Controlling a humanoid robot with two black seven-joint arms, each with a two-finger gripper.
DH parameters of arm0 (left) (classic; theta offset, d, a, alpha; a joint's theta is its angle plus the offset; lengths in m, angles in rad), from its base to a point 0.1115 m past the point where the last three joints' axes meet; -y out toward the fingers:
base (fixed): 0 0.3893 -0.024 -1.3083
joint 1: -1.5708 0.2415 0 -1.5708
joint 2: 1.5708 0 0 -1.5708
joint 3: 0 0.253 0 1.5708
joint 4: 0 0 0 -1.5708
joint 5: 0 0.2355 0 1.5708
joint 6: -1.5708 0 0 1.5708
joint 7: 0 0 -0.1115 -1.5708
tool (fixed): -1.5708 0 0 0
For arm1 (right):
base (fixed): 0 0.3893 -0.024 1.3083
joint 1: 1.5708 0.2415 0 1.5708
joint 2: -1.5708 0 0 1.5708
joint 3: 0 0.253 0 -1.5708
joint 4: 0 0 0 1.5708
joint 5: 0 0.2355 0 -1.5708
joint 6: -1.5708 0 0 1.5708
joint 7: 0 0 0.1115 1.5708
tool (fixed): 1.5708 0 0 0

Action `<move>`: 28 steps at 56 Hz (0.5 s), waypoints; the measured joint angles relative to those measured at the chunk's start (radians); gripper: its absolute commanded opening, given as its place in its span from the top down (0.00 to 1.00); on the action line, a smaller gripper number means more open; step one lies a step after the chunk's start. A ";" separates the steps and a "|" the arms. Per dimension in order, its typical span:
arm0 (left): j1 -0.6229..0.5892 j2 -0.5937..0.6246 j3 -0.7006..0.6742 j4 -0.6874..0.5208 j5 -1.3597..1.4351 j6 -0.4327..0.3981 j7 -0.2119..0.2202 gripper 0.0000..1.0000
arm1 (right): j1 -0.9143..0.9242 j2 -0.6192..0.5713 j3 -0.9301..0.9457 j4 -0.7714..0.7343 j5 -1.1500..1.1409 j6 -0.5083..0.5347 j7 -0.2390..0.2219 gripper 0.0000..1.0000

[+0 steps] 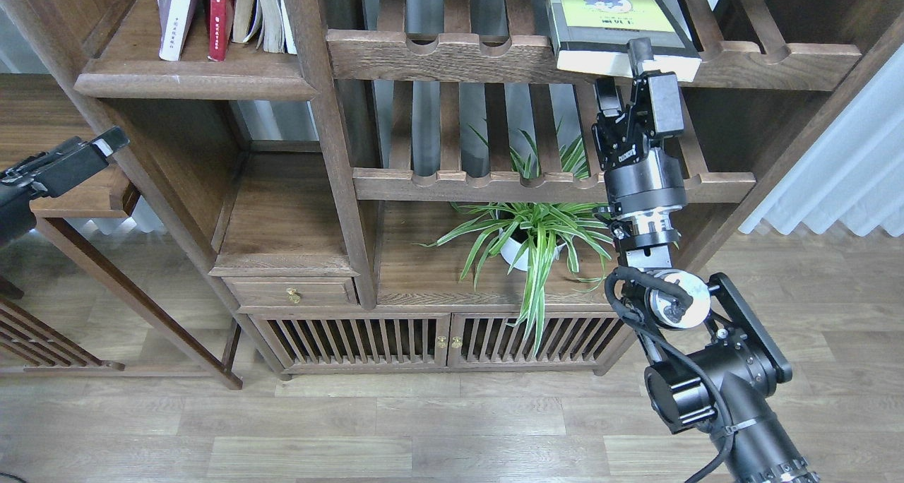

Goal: Organize books on shelf
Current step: 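Grasp the green-covered book and pull it off the shelf with right gripper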

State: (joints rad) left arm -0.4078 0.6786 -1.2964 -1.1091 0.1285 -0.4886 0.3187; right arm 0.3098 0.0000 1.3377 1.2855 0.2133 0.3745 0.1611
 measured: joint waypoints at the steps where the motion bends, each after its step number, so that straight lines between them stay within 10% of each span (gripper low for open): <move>1: 0.000 -0.001 0.000 0.000 0.000 0.000 0.000 0.00 | 0.000 0.000 0.000 0.000 0.000 0.000 0.000 0.02; 28: -0.002 -0.007 0.000 0.000 0.000 0.000 0.003 0.00 | 0.002 0.000 0.028 0.003 0.000 -0.083 0.007 0.04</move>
State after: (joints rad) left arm -0.4101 0.6719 -1.2964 -1.1090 0.1288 -0.4887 0.3218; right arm 0.3118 0.0000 1.3652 1.2885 0.2132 0.2915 0.1678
